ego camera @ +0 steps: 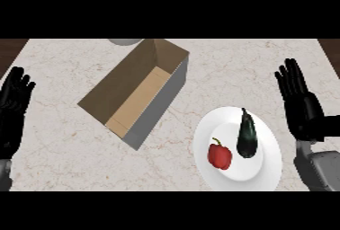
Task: Pick the eggplant from the plate and place it in the cardboard box
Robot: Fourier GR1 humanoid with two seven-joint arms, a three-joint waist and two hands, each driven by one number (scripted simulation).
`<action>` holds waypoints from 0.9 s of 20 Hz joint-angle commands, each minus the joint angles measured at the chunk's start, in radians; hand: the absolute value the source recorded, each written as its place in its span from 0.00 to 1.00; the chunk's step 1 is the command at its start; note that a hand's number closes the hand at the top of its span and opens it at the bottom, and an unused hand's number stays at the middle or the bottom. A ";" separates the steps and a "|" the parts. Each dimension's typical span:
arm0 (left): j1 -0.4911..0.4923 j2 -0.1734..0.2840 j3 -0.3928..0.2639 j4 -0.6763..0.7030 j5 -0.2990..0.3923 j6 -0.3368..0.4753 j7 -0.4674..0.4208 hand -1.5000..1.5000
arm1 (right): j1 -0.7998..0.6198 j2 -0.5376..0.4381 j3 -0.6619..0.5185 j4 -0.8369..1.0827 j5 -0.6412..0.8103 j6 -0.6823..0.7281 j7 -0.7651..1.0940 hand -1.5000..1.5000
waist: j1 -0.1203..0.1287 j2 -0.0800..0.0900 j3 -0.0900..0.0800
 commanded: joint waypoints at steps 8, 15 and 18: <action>0.056 0.073 -0.044 0.174 -0.147 -0.007 0.029 0.50 | -0.006 -0.351 0.218 0.087 0.327 0.253 0.067 0.00 | -0.005 0.013 -0.001; 0.001 0.035 -0.056 0.297 -0.199 -0.012 0.058 0.50 | 0.192 -0.153 0.076 0.293 0.083 0.375 -0.341 0.00 | -0.054 -0.008 0.022; -0.039 -0.021 -0.056 0.385 -0.245 -0.006 0.015 0.50 | 0.121 -0.202 0.050 0.436 0.154 0.475 -0.471 0.00 | -0.045 -0.008 0.021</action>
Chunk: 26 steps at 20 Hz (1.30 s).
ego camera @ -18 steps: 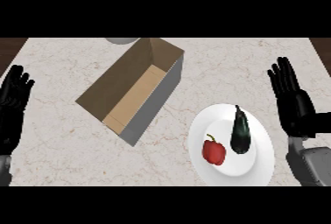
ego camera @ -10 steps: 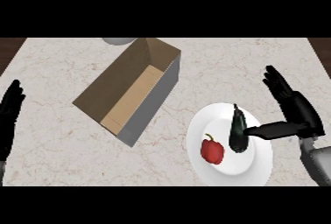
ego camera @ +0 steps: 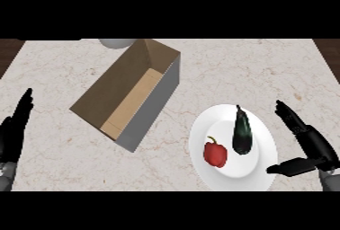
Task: Pick the eggplant from the plate and place it in the cardboard box
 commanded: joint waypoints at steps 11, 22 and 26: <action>-0.038 -0.072 0.000 0.111 -0.065 -0.009 -0.066 0.50 | -0.286 -0.221 0.154 0.110 0.358 0.200 0.108 0.00 | 0.018 -0.002 -0.002; -0.061 -0.091 0.050 0.116 -0.089 -0.057 -0.042 0.50 | -0.480 -0.103 0.211 0.174 0.470 0.474 0.320 0.00 | 0.011 -0.004 0.000; -0.066 -0.100 0.075 0.133 -0.112 -0.065 -0.033 0.50 | -0.484 -0.044 0.225 0.178 0.561 0.457 0.395 0.00 | 0.006 -0.005 -0.001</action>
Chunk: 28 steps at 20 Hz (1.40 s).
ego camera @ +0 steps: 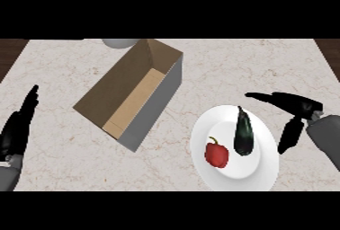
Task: Pick the eggplant from the plate and place it in the cardboard box
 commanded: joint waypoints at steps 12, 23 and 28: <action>0.043 -0.089 0.088 -0.066 -0.120 -0.051 0.033 0.50 | 0.024 0.184 -0.116 0.033 0.205 0.044 0.006 0.00 | -0.009 -0.002 0.000; 0.053 -0.115 0.158 -0.066 -0.154 -0.118 0.034 0.50 | 0.096 0.237 -0.199 -0.157 0.220 0.135 0.028 0.00 | -0.011 -0.003 0.000; 0.018 -0.128 0.172 -0.033 -0.182 -0.132 0.018 0.50 | 0.068 0.268 -0.178 -0.140 0.295 0.176 0.107 0.00 | -0.007 -0.001 0.000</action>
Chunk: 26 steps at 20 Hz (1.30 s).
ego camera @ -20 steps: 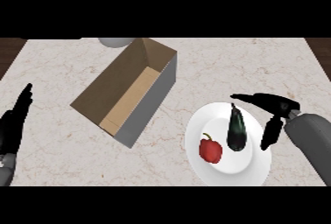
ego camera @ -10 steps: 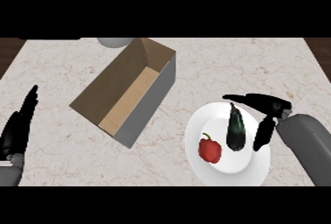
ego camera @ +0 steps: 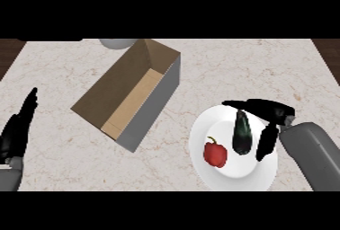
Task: Pick the eggplant from the plate and place it in the cardboard box
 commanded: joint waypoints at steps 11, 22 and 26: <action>0.039 -0.040 0.026 -0.172 -0.051 -0.038 0.113 0.50 | 0.033 0.024 -0.002 0.113 0.213 -0.116 -0.047 1.00 | 0.014 0.001 0.002; 0.057 -0.045 0.099 -0.020 -0.045 -0.070 -0.061 0.50 | -0.003 0.100 -0.026 0.137 0.375 -0.477 -0.119 1.00 | 0.007 0.001 0.000; 0.004 -0.061 0.082 0.015 -0.084 -0.051 -0.034 0.50 | -0.020 0.105 -0.030 0.019 0.403 -0.512 -0.077 1.00 | -0.005 -0.001 0.000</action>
